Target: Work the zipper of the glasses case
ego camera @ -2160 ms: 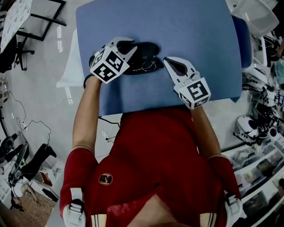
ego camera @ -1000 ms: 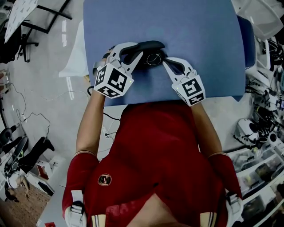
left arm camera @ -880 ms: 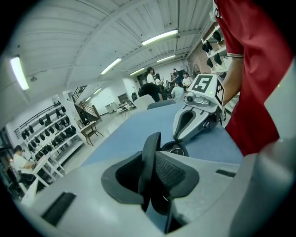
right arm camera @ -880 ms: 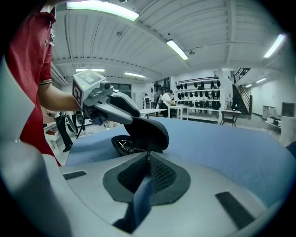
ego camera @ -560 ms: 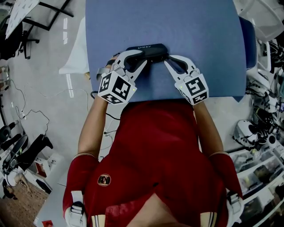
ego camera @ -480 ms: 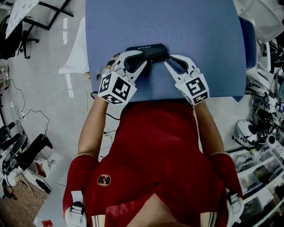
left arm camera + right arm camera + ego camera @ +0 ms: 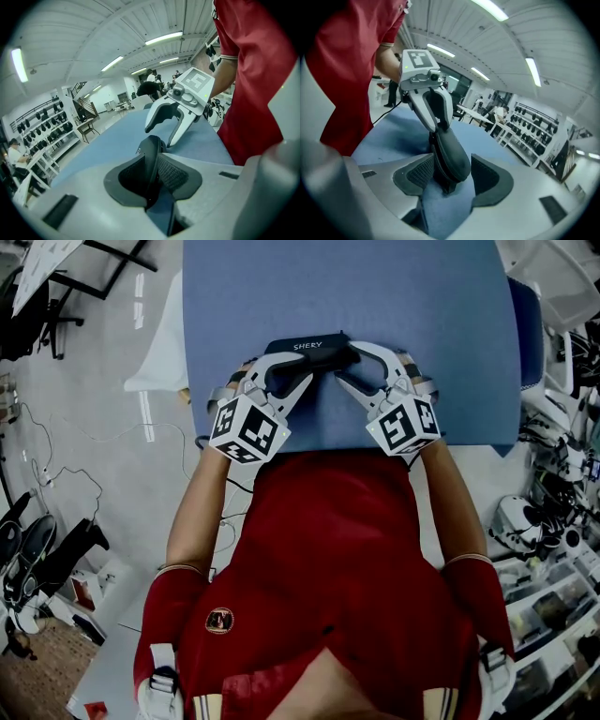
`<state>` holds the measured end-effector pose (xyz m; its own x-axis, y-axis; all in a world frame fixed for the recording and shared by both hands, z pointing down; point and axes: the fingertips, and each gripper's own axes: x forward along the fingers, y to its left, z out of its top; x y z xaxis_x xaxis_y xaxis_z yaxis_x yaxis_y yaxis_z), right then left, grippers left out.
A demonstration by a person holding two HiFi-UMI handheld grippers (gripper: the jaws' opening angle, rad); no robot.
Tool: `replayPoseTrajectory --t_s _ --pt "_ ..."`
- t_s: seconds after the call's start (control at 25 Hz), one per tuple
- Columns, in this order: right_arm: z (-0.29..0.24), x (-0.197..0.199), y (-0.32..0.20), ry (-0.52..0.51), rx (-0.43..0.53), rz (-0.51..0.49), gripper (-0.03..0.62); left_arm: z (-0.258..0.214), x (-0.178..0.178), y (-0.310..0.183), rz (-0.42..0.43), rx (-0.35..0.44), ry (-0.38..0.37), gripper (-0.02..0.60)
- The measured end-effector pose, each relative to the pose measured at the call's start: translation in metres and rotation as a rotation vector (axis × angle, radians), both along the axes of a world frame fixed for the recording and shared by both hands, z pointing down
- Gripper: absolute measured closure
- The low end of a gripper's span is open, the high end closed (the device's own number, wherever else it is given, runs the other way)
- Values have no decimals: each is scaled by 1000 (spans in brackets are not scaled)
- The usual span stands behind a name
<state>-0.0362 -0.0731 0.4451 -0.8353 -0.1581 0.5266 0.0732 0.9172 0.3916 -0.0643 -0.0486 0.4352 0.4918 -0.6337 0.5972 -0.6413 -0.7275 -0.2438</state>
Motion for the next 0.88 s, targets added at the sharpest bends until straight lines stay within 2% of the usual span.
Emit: replayPoseTrajectory --t_s 0.12,0.24,0.4,0.6,0.72,0.88 --pt "7 -5 4 73 116 -93 368 2 2 3 -1 -11 4 503" --pt "12 -7 9 116 182 -159 368 4 4 8 -1 -22 7 503" --pt "16 -5 13 143 234 -197 378 8 9 13 1 -40 4 503" --pt "17 -2 17 145 252 -220 396 7 14 17 2 -33 -5 495" --pt "17 -1 21 145 284 -251 412 3 19 16 8 -9 -35 469" --pt "17 0 22 150 310 -283 419 11 22 12 44 -22 -137 443"
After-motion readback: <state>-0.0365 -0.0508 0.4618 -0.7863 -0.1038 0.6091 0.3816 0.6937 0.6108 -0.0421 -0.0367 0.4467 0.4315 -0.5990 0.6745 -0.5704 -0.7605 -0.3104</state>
